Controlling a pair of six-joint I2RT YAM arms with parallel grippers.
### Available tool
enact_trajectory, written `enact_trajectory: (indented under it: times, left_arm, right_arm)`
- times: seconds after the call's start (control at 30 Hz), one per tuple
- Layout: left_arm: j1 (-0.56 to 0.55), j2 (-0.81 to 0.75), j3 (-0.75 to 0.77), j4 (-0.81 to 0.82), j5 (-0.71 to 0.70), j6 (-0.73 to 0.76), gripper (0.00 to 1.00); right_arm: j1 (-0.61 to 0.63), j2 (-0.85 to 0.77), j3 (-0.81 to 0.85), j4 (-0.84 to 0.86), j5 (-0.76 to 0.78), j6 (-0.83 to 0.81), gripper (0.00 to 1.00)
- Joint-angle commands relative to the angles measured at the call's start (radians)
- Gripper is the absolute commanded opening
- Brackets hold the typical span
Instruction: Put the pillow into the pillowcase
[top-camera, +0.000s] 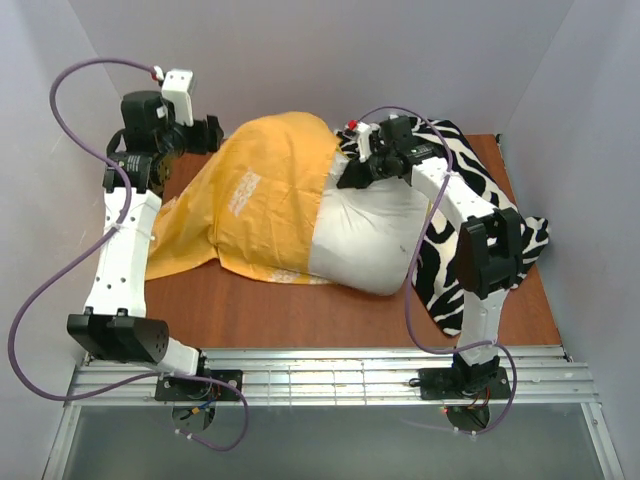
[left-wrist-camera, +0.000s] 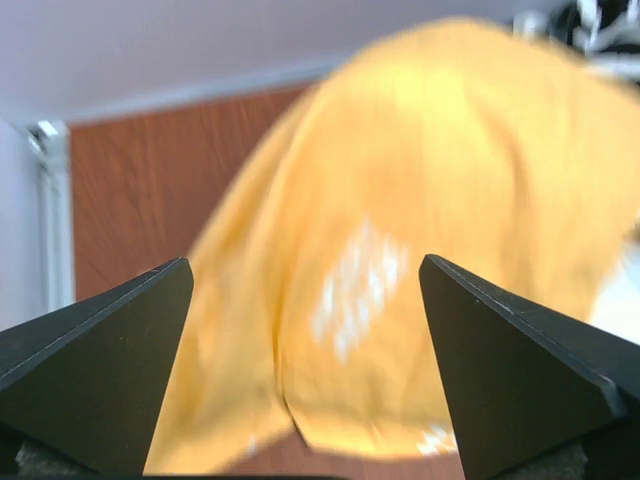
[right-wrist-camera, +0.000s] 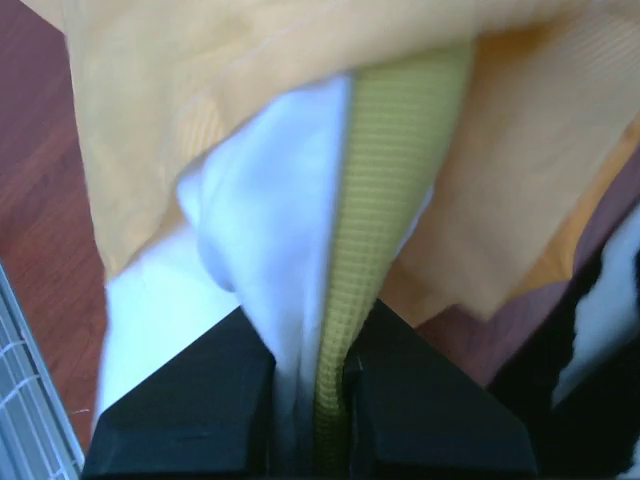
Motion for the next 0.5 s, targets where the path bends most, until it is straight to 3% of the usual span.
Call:
enact_trajectory:
  times: [0.0,0.17,0.23,0.47]
  left_arm:
    - [0.009,-0.093,-0.167,-0.125,0.075,0.033,0.87]
    - [-0.006,-0.268,-0.530,-0.035,0.262,0.108,0.86]
    - [-0.033,-0.274,-0.555,-0.029,0.277,0.135,0.86]
    - [-0.356,-0.190,-0.586,0.164,0.144,0.241,0.87]
  right_arm:
    - [-0.031,0.043,-0.125,-0.055,-0.109,0.163,0.01]
    - [-0.005,0.048,-0.237,-0.007,-0.132,0.164,0.01]
    - [0.016,0.022,-0.285,0.101,-0.144,0.215,0.01]
    - [0.056,-0.046,-0.372,0.279,-0.174,0.382,0.01]
